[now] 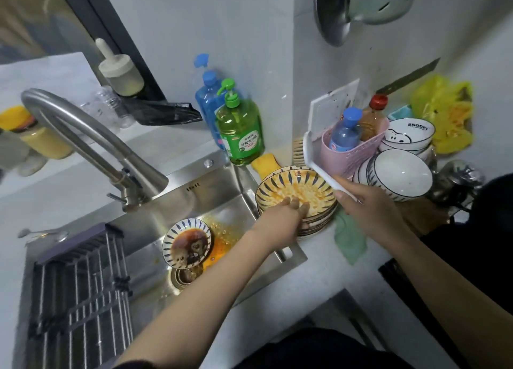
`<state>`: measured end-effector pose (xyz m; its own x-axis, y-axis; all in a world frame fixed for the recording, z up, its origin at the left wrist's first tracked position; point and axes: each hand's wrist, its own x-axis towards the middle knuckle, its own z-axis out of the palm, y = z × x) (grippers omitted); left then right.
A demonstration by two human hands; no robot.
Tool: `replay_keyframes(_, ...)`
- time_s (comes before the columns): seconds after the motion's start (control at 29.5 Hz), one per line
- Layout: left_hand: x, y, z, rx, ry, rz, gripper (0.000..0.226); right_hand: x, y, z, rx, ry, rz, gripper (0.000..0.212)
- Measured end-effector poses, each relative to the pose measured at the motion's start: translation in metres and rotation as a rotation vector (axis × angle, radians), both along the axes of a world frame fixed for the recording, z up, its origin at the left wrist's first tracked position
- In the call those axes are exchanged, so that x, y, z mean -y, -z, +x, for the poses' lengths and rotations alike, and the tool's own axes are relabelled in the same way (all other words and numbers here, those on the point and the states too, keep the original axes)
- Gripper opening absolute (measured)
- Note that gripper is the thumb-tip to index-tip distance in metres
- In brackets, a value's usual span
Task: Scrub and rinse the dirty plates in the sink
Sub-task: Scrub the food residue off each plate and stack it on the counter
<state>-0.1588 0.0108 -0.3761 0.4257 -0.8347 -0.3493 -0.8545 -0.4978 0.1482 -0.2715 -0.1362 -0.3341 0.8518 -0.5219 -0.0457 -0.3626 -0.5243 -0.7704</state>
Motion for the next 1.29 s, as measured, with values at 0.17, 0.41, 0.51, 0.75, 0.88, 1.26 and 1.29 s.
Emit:
replay_keyframes(0.17, 0.005, 0.003, 0.001, -0.023, -0.023, 0.021, 0.061, 0.003, 0.013, 0.004, -0.035, -0.044, 0.042, 0.037)
replay_keyframes(0.41, -0.002, 0.01, 0.002, 0.001, -0.047, -0.101, 0.066, -0.005, 0.022, 0.008, -0.088, -0.101, 0.028, 0.038)
replay_keyframes(0.51, -0.025, 0.014, 0.002, -0.036, -0.118, -0.311, 0.064, -0.016, 0.021, 0.014, -0.102, -0.133, 0.053, 0.038)
replay_keyframes(0.75, -0.099, 0.027, 0.011, -0.128, -0.545, -0.64, 0.044, -0.066, 0.022, 0.039, -0.119, -0.226, 0.128, 0.041)
replay_keyframes(0.88, -0.132, 0.05, 0.034, -0.239, -0.873, -0.697, 0.036, -0.1, 0.035, 0.055, -0.157, -0.27, 0.18, 0.041)
replay_keyframes(1.26, -0.232, 0.179, 0.096, -1.191, -1.933, -0.654, 0.023, -0.199, 0.129, 0.116, -0.375, -0.249, 0.205, 0.039)
replay_keyframes(1.29, -0.242, 0.194, 0.101, -1.175, -1.985, -0.659, 0.031, -0.207, 0.139, 0.122, -0.406, -0.25, 0.203, 0.04)
